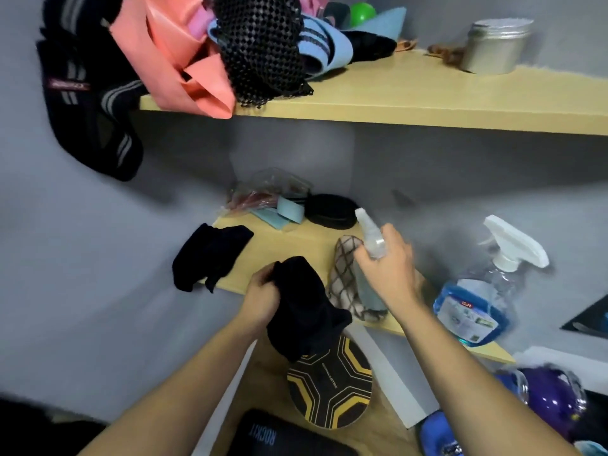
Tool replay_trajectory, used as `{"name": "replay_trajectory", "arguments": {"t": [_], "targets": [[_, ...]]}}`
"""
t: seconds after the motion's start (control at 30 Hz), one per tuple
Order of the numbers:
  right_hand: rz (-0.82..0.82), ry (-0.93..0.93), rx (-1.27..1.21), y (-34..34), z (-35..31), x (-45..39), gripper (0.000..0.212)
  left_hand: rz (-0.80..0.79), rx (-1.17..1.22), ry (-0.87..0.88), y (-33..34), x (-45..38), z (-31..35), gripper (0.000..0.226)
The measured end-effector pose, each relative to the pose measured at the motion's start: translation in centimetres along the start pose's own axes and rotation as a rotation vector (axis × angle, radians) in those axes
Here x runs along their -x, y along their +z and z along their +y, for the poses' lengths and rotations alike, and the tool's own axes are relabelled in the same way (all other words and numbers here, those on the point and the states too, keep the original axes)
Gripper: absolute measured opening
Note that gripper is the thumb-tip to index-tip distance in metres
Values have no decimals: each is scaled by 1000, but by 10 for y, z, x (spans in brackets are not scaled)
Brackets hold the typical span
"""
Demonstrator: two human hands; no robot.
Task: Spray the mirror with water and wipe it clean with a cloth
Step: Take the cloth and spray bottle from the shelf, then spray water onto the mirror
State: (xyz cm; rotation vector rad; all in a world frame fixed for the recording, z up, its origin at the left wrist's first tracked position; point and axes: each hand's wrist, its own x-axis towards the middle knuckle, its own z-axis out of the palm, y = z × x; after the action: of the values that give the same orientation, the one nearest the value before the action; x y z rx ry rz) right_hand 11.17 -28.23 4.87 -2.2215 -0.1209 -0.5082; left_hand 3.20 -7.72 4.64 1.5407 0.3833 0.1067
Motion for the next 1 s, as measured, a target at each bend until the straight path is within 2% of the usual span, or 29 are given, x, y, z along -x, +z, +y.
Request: {"name": "replay_trajectory", "arguments": {"t": [0.1,0.17,0.2,0.27,0.33,0.4,0.47,0.57,0.73,0.87,1.0], "targets": [[-294,-7,-209,3,-26,9,27,148,37,5,-20,13,1,37],[-471,-6,-375,7,-42,17,39,181,60,4,-40,20,8,34],[-545,5,-465,11,-52,23,44,160,26,47,-52,27,15,33],[-700,5,-603,13,-77,38,28,68,-44,178,-77,42,27,38],[-807,-21,-676,11,-108,60,27,46,-299,379,-106,66,38,38],[-866,-35,-743,4,-135,81,26,80,-560,545,-129,90,45,28],[-925,-48,-791,-1,-171,116,35,144,-698,661,-159,128,53,31],[-955,-58,-865,-6,-210,167,36,191,-741,772,-192,173,60,31],[-1042,22,-938,-22,-261,247,18,235,-770,896,-242,245,59,22],[-1183,13,-919,-29,-272,276,28,233,-885,1042,-261,279,61,24],[-1250,-66,-876,-37,-281,282,34,260,-827,1092,-268,301,70,23]]}}
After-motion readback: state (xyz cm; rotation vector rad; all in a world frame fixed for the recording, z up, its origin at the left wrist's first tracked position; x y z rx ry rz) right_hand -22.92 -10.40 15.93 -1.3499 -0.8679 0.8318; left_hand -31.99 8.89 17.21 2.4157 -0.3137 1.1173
